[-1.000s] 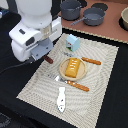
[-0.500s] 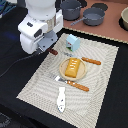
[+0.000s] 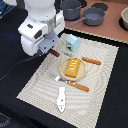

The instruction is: Interact with the objects in diverse but meaningful ways.

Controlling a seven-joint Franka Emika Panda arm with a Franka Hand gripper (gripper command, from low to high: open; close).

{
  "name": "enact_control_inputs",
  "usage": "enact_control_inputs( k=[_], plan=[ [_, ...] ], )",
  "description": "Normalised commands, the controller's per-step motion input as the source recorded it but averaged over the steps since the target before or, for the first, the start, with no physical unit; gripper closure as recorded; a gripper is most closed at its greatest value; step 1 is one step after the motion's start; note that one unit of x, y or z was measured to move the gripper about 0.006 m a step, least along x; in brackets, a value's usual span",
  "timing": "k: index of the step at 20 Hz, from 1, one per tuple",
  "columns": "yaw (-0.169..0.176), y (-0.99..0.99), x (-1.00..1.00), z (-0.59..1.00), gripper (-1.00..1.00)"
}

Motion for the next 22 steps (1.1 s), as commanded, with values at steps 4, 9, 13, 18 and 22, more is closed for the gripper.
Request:
enact_control_inputs(
  k=[4,9,13,18,22],
  plan=[
    [-0.087,0.00,0.77,0.46,1.00],
    [-0.201,-0.02,0.64,0.32,1.00],
    [-0.245,-0.07,0.54,0.18,1.00],
    [-0.198,-0.01,0.66,0.30,1.00],
    [-0.129,-0.04,0.82,0.25,1.00]
  ],
)
